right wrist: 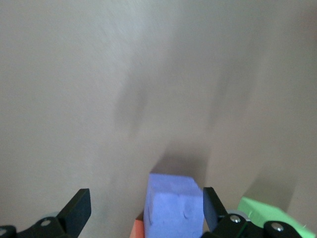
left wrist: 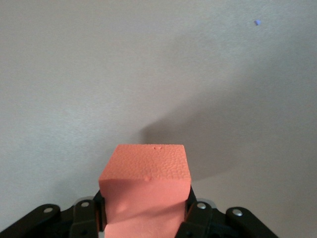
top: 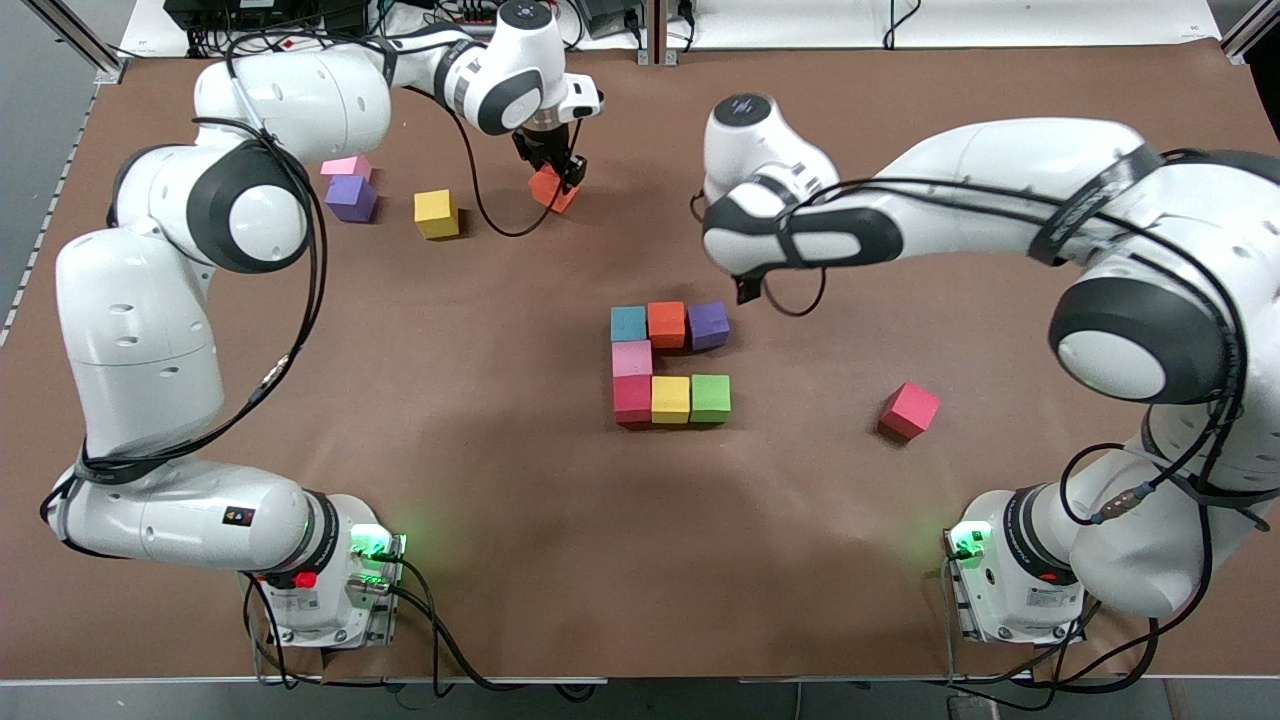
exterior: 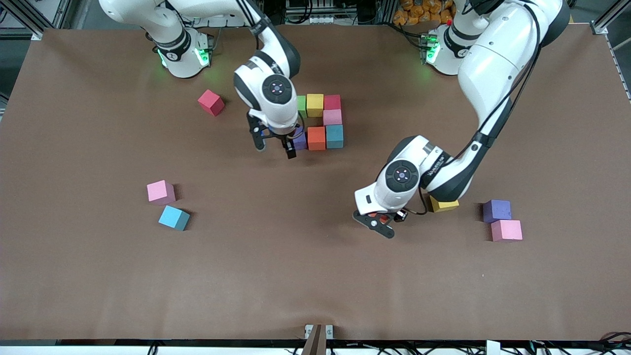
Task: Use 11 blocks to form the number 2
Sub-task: 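Reach the right gripper to the light pink cube and grasp it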
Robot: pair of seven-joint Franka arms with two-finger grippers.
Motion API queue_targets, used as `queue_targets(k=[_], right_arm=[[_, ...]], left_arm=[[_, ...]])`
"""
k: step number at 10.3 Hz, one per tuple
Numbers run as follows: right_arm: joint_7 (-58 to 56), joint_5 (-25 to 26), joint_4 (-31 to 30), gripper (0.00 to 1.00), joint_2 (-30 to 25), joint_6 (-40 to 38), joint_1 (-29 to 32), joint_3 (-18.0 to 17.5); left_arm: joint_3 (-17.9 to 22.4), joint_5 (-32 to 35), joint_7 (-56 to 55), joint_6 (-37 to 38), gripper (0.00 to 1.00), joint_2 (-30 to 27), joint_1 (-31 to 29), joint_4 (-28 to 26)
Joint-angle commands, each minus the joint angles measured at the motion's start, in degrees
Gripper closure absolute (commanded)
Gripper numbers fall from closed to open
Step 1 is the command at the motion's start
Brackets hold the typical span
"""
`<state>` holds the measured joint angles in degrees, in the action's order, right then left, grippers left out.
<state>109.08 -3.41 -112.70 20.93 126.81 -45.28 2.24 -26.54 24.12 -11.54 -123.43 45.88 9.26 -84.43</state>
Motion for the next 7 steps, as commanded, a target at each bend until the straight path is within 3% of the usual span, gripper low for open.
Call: queue_targets(k=[1, 7], right_arm=[[-12.17, 0.51, -0.59, 0.00, -4.13, -3.48, 6.93, -0.57], [-47.49, 3.66, 1.51, 0.00, -5.55, -10.79, 20.56, -0.13]], left_arm=[[0.61, -1.36, -3.82, 0.21, 0.72, -0.53, 2.15, 0.23], [0.70, -3.89, -14.46, 0.21, 0.72, -0.09, 6.72, 1.10]])
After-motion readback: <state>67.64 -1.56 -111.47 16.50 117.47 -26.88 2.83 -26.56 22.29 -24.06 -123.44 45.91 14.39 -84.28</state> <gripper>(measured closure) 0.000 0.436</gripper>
